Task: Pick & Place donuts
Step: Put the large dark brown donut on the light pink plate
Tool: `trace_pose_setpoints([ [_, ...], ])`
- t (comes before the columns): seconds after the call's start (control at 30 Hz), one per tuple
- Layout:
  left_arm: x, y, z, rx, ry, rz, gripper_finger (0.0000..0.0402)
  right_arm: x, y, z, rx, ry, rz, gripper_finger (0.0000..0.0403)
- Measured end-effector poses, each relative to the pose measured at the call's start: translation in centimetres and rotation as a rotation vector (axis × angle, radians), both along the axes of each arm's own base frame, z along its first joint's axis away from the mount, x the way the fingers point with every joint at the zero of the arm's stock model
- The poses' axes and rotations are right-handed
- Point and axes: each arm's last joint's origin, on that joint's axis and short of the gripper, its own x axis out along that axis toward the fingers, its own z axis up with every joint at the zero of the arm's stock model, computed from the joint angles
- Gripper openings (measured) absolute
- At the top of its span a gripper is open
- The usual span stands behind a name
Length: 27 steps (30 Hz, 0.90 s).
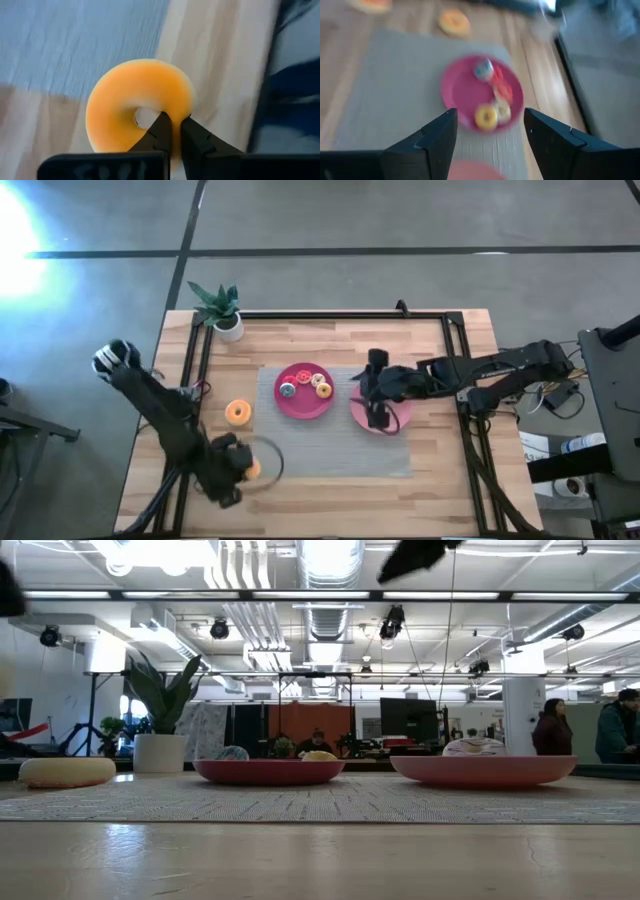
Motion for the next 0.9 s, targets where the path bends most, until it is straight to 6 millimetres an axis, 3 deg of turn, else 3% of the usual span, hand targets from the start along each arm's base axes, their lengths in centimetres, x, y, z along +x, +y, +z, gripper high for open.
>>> trace_pose_setpoints([
  [0.1,0.8,2.7,3.5,-0.156,-0.193,0.062,0.0001,1.2,1.5,1.2,-0.075,-0.067,0.140,0.0221],
  [0.23,1.5,5.8,7.8,-0.295,-0.523,0.090,0.0000,2.8,3.1,2.7,-0.048,-0.142,0.216,0.0221],
  [0.37,1.6,8.1,10.3,-0.311,-0.722,0.105,0.0000,4.5,4.1,3.6,-0.030,-0.137,0.238,0.0221],
  [0.53,2.2,9.1,10.1,-0.293,-0.713,0.099,0.0000,6.5,5.1,4.7,-0.081,-0.136,0.290,0.0221],
  [0.9,3.5,10.1,9.5,-0.232,-0.714,0.102,0.0000,9.9,6.4,4.8,-0.081,-0.036,0.351,0.0221],
])
